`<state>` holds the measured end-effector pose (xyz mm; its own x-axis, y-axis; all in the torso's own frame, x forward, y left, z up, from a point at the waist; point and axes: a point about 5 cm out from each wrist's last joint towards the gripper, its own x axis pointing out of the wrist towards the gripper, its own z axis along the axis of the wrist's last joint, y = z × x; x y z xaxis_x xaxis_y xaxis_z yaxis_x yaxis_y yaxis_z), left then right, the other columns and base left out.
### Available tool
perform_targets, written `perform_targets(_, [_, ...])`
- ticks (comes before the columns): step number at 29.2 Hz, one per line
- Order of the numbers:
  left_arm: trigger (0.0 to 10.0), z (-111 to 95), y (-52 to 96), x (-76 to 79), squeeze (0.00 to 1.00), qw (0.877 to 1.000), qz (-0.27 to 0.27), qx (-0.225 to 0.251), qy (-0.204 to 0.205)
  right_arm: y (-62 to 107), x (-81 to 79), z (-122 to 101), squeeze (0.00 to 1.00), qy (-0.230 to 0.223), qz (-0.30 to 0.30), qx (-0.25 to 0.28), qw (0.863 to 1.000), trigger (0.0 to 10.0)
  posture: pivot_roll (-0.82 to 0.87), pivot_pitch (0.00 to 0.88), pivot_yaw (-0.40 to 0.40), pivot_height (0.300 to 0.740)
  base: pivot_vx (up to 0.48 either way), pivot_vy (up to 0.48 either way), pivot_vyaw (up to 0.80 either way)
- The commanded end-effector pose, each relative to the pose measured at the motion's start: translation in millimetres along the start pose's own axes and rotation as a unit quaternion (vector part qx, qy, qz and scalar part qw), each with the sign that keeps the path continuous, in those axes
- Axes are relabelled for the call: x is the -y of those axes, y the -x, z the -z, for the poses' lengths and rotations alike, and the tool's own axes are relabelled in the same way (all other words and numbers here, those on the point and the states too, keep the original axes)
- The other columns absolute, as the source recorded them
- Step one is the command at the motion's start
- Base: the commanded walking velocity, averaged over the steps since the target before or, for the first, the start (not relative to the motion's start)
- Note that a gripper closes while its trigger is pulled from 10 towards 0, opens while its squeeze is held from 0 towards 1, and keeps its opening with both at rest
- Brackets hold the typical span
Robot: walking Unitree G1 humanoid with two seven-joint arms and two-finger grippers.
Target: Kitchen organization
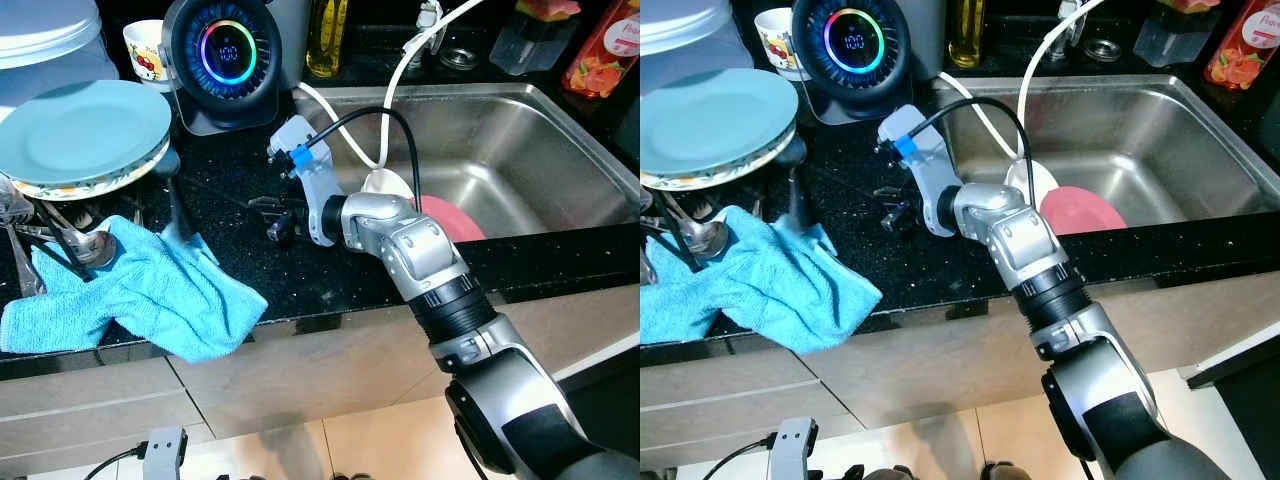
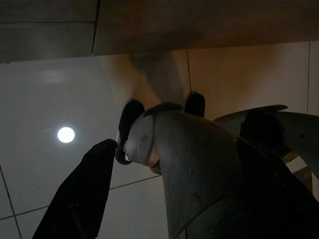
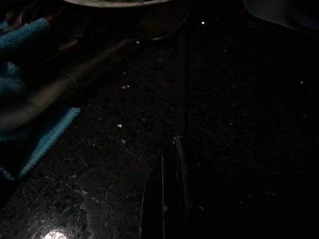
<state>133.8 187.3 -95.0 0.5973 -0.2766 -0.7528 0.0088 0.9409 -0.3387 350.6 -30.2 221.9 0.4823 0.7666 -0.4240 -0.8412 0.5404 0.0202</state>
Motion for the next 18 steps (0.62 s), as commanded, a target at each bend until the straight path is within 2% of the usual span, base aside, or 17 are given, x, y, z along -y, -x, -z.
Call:
perform_targets(1, [10.0,38.5,7.2,8.3,0.00,0.997,0.003,-0.067,0.028,-2.8,4.5,26.4,0.00,-0.018,0.015,-0.061,0.998,0.0,0.09,0.180,-0.112,0.740,0.000,0.000,0.00])
perform_targets(10, [10.0,37.9,6.6,8.9,0.00,0.997,0.004,-0.066,0.027,3.1,14.1,27.4,0.00,0.010,0.055,-0.066,0.996,0.0,0.09,0.178,-0.112,0.740,0.000,0.000,0.00])
perform_targets(13, [10.0,37.1,6.2,9.1,0.00,0.998,0.004,-0.065,0.028,18.0,29.3,21.5,0.00,0.023,0.089,-0.047,0.995,0.0,0.09,0.180,-0.109,0.740,0.000,0.000,0.00])
perform_targets(14, [10.0,37.1,6.2,9.1,0.00,0.998,0.004,-0.065,0.028,18.0,29.3,21.5,0.00,0.023,0.089,-0.047,0.995,0.0,0.09,0.180,-0.109,0.740,0.000,0.000,0.00])
perform_targets(15, [10.0,36.7,5.9,9.3,0.00,0.998,0.004,-0.064,0.028,34.0,43.6,17.0,0.00,0.020,0.112,-0.030,0.993,0.7,0.09,0.179,-0.106,0.740,0.000,0.000,0.00])
perform_targets(16, [10.0,36.7,5.9,9.3,0.00,0.998,0.004,-0.064,0.028,34.0,43.6,17.0,0.00,0.020,0.112,-0.030,0.993,0.7,0.09,0.179,-0.106,0.740,0.000,0.000,0.00])
perform_targets(17, [10.0,36.6,5.9,9.4,0.00,0.998,0.005,-0.064,0.027,41.6,50.7,15.2,0.00,0.018,0.126,-0.023,0.992,1.2,0.09,0.179,-0.106,0.740,0.000,0.000,0.00])
perform_targets(18, [10.0,36.5,5.9,9.3,0.00,0.998,0.005,-0.064,0.027,51.5,59.2,13.3,0.00,0.014,0.142,-0.016,0.990,4.2,0.09,0.179,-0.105,0.740,0.000,0.000,0.00])
